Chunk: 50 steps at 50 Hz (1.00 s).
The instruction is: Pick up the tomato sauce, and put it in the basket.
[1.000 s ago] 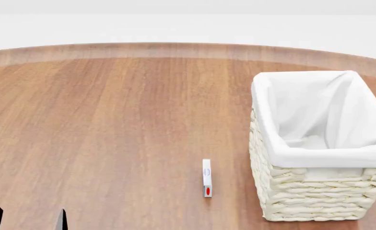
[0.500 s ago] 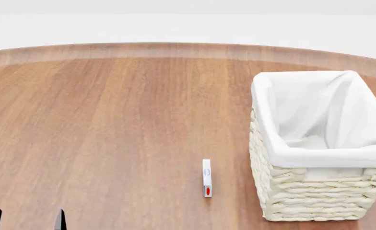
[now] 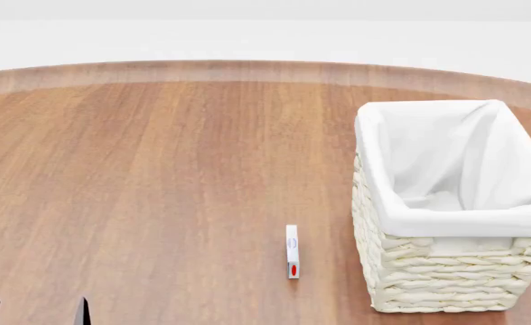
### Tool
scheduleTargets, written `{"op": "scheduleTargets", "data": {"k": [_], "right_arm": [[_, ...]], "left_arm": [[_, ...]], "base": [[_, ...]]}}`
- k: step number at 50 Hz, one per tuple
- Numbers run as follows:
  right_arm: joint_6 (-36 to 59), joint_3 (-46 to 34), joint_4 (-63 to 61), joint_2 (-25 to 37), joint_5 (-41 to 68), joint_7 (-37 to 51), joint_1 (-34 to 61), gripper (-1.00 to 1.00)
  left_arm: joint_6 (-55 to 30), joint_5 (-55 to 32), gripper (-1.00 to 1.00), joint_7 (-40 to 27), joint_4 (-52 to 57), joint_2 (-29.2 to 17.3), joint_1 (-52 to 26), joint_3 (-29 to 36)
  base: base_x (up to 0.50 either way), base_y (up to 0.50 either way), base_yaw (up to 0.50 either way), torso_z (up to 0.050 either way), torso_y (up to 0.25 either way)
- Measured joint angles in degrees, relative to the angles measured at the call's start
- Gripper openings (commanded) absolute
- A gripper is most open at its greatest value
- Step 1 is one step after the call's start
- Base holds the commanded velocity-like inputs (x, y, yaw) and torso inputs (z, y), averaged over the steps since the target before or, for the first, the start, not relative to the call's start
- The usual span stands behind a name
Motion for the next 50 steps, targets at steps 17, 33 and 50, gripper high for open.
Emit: {"op": "scheduleTargets", "data": {"k": [17,33,50], "right_arm": [[11.8,-2.8,-2.3,0.0,-0.4,-0.4,10.5,-1.00],[21.5,-3.2,-6.3,0.3,-0.3,1.3,17.7,-1.00],[25.0,-3.4,-5.8,0.2,-0.1,1.2,23.1,-1.00]], "left_arm": [[0.3,-0.3,1.00,-0.2,-0.2,-0.3,0.3,0.4],[0.5,-0.5,1.00,-0.4,-0.7,-0.6,0.1,0.8],[1.1,-0.6,1.00,-0.7,-1.4,-0.8,0.3,1.0]], "base": [[0.00,0.00,0.00,0.000,0.000],[0.00,0.00,0.00,0.000,0.001],[0.00,0.00,0.00,0.000,0.000]]}}
